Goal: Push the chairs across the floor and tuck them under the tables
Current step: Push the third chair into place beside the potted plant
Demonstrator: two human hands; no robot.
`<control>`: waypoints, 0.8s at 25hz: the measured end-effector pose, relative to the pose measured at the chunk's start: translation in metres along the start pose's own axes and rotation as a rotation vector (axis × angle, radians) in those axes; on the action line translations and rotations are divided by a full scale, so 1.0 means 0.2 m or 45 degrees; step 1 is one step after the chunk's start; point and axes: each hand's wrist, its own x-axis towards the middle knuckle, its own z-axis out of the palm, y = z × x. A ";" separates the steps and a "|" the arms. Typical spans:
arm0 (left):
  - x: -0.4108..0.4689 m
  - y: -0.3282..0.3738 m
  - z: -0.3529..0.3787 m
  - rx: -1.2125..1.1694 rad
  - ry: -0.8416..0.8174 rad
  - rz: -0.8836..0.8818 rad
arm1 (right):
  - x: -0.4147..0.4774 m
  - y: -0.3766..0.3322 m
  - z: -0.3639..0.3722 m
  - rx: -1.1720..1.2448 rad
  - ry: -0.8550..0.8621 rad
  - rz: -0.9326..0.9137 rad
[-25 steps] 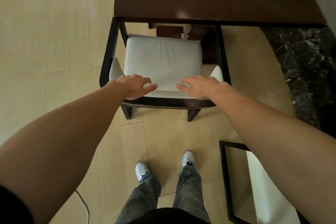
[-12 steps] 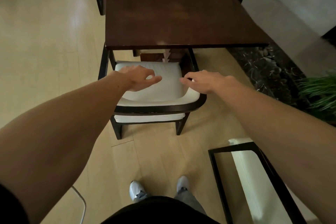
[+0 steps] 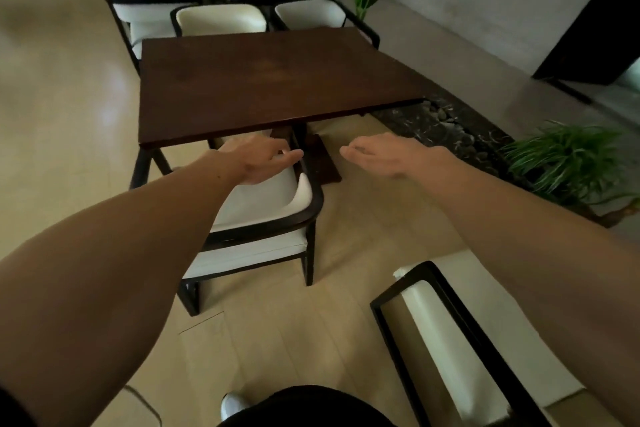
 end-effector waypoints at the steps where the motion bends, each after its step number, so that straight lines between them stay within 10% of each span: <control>1: 0.01 0.05 0.00 0.013 0.008 0.011 | -0.03 0.04 -0.01 0.015 0.025 0.001; 20: -0.17 1.37 0.28 0.136 0.019 0.371 | -1.16 0.93 0.11 0.040 0.211 0.254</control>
